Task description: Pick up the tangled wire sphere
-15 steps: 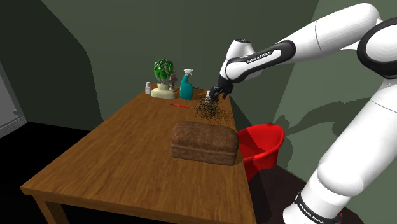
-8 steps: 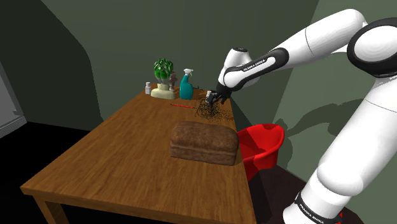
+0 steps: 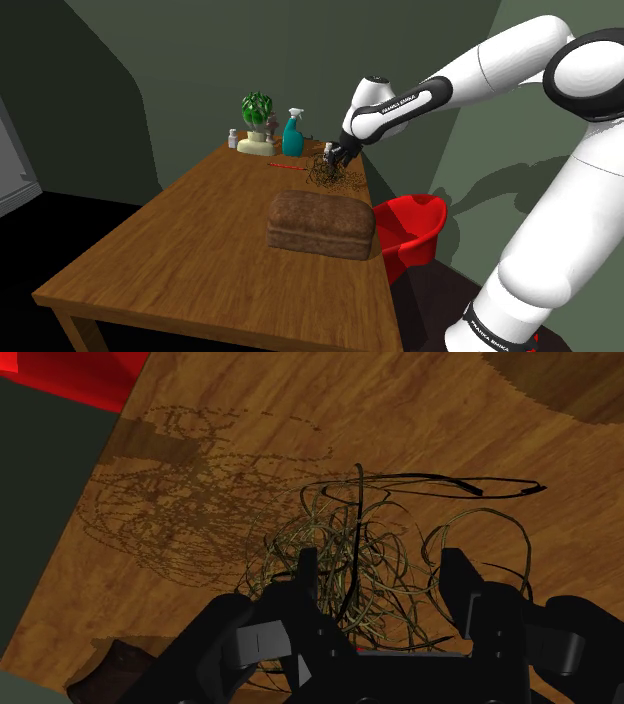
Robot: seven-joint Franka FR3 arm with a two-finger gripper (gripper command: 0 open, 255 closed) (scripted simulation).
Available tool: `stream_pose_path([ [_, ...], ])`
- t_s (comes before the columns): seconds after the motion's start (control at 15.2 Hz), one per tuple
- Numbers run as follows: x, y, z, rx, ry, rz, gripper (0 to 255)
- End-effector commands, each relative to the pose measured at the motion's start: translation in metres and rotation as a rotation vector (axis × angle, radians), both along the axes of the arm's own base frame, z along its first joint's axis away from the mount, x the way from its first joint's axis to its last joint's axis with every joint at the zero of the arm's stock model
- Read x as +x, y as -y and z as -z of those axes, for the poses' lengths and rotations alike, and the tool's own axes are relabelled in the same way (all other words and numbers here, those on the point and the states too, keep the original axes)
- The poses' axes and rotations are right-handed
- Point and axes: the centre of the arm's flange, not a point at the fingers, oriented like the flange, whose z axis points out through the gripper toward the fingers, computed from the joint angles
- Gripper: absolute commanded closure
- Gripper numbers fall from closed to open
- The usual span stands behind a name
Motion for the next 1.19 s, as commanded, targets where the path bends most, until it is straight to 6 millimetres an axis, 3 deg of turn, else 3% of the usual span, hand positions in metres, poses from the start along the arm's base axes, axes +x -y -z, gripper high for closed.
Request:
stream_pose_path([
  [0.0,0.000,-0.001,0.002,0.001,-0.004,-0.001,255],
  [0.13,-0.001,-0.001,0.002,0.000,-0.004,-0.001,255],
  [1.12,-0.001,-0.001,-0.078,0.000,-0.004,-0.001,255],
])
